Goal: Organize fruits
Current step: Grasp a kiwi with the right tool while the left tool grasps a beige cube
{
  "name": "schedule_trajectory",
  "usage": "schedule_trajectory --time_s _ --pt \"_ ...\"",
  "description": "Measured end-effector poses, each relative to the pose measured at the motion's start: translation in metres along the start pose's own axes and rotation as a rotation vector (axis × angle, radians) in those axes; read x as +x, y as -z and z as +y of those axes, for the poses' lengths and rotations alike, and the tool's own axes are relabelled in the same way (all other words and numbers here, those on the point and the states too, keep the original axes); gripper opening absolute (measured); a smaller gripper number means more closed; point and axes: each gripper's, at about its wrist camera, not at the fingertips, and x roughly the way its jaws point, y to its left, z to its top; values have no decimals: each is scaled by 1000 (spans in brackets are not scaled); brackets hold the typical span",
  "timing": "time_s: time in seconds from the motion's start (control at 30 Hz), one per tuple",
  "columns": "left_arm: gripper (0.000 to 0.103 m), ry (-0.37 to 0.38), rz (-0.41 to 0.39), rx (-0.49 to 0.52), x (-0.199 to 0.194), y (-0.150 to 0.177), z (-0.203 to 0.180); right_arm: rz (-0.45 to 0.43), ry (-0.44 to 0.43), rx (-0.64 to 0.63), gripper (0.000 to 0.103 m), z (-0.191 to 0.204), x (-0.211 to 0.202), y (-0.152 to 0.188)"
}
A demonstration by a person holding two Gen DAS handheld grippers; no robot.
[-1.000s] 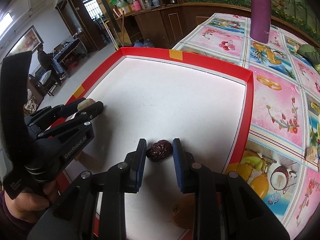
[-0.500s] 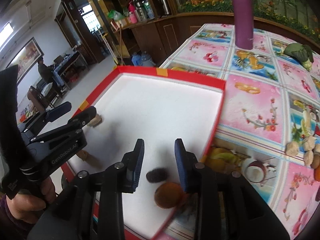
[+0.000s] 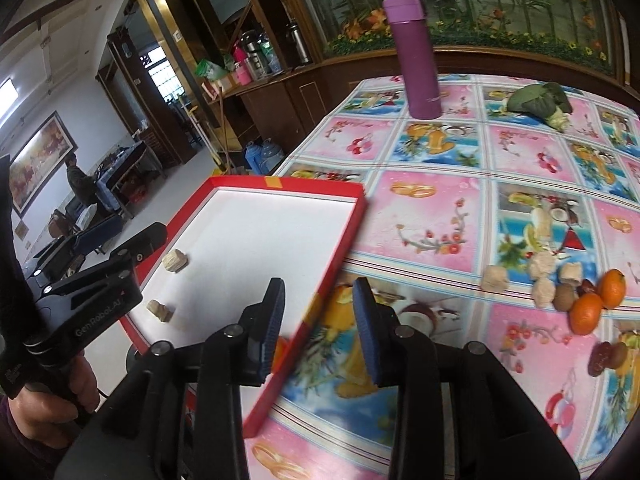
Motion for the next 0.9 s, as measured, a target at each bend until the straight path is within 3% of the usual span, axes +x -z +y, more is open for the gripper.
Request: schedule_trajectory --time_s 0.4,0.53,0.77,0.9 --pt "64 47 -31 92 -21 -10 -61 -73 59 108 37 -71 -51 11" --pt "71 75 -33 123 -26 -11 -81 -101 103 142 37 -104 -76 22" --pt "71 263 35 219 -22 2 -142 -77 260 173 39 -171 -117 65" --pt "71 331 88 263 -16 9 -173 -42 283 215 39 -197 -125 82"
